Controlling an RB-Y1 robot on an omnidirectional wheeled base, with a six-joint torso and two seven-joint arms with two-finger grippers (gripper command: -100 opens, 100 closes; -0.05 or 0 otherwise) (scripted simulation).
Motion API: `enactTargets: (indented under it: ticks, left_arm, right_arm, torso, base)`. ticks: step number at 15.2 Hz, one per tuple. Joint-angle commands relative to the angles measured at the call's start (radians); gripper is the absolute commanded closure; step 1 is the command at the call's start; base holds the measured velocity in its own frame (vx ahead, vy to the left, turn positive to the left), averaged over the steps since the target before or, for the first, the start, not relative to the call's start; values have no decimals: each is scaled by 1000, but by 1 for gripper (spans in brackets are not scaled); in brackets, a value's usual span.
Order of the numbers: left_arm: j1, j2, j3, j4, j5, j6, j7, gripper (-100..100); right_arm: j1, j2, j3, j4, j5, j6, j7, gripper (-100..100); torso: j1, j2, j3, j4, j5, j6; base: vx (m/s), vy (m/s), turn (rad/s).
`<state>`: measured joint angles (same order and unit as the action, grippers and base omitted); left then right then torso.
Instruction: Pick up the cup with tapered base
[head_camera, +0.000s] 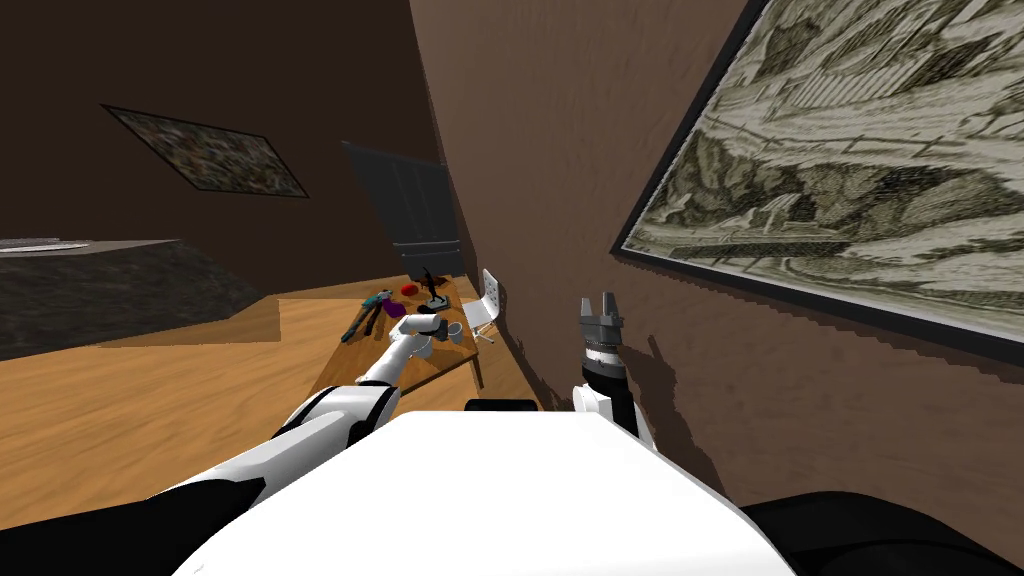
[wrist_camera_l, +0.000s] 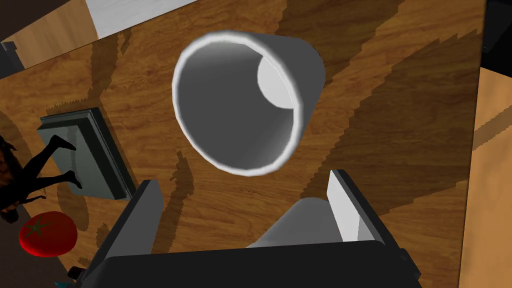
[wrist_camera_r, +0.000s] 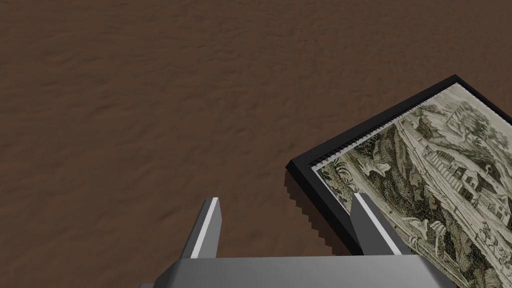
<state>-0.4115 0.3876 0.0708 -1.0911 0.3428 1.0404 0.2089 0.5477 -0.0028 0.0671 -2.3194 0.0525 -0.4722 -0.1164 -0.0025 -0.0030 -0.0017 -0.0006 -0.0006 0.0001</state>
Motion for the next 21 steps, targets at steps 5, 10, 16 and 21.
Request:
enactTargets:
  ticks: [5,10,16,21]
  left_arm:
    - [-55,-1,7,108,23,117,-1,-100]
    - [-84,-3,11,165,34,187,-1,-100]
    - [-107,-6,16,214,42,248,-1,-100]
    - [-94,-22,16,245,34,208,-7,-100]
  right_arm:
    - [0,0,0,0,0,0,0,0]
    - [0,0,0,0,0,0,0,0]
    - [0,0,0,0,0,0,0,0]
    - [0,0,0,0,0,0,0,0]
  torso:
    - [1,0,0,0,0,0]
    - [2,0,0,0,0,0]
    - [3,0,0,0,1,0]
    - [3,1,1,0,1,-1]
  base:
    - [49,-13,-34]
    - [51,-2,-33]
    - [49,10,-19]
    - [26,10,-6]
